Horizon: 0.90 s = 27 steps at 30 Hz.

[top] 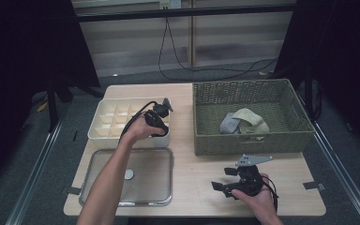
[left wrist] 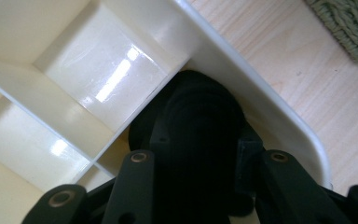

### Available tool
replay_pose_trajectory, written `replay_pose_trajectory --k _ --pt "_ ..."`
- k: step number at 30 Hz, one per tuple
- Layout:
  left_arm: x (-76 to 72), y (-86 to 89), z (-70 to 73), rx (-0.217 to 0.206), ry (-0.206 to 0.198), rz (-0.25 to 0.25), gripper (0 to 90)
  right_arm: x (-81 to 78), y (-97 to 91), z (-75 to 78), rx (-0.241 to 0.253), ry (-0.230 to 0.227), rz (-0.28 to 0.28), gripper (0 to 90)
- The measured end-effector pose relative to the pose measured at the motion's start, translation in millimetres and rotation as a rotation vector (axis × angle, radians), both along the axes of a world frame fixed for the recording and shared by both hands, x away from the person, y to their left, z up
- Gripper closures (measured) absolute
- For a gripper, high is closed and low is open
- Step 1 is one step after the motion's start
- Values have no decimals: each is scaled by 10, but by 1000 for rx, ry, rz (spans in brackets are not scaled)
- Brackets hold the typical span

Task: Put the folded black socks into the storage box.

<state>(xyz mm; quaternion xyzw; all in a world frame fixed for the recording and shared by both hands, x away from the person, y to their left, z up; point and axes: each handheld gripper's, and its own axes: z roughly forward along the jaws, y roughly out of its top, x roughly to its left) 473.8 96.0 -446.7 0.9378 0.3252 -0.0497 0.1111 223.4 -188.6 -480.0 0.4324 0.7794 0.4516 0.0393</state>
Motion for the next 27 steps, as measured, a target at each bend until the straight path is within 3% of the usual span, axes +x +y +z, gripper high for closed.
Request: replay_pose_trajectory --k 15,22,27 --pt "23 32 2 -17 23 10 666 3 -31 7 3 0 -2 187" --pt "8 118 49 -65 11 13 582 4 -52 7 7 2 -15 185" --pt "0 241 91 -144 11 14 494 10 -59 4 10 7 -22 183"
